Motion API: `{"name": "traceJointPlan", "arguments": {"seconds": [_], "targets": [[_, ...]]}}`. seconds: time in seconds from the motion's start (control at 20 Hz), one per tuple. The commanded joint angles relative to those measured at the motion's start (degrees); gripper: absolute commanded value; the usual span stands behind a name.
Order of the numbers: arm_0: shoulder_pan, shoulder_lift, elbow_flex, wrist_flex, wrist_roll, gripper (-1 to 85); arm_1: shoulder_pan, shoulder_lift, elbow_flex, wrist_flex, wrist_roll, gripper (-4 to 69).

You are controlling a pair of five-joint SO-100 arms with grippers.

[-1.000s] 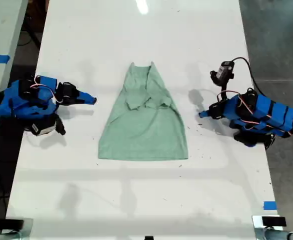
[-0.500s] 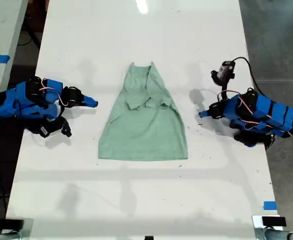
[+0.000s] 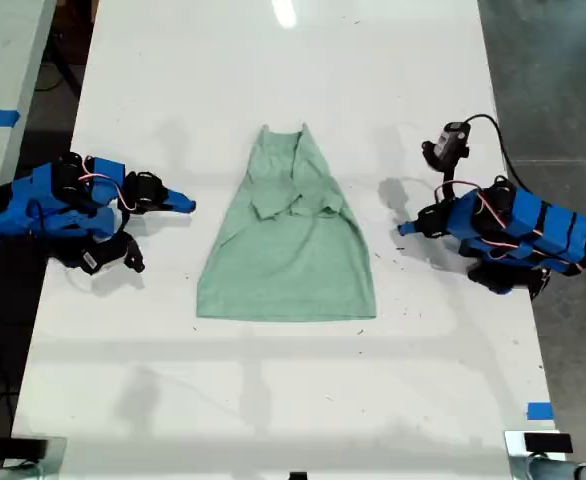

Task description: Fold t shirt

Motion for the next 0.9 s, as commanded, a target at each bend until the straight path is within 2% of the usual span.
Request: {"name": "traceJointPlan", "arguments": {"seconds": [0.0, 0.85], "targets": [[-0.5, 0.4, -0.1, -0.8, 0.2, -0.2, 0.4, 0.6, 2.5, -0.9, 0.5, 5.0], [-1.1, 0.4, 0.2, -1.1, 0.1, -0.2, 0.4, 0.6, 2.5, -0.9, 0.5, 5.0]]}}
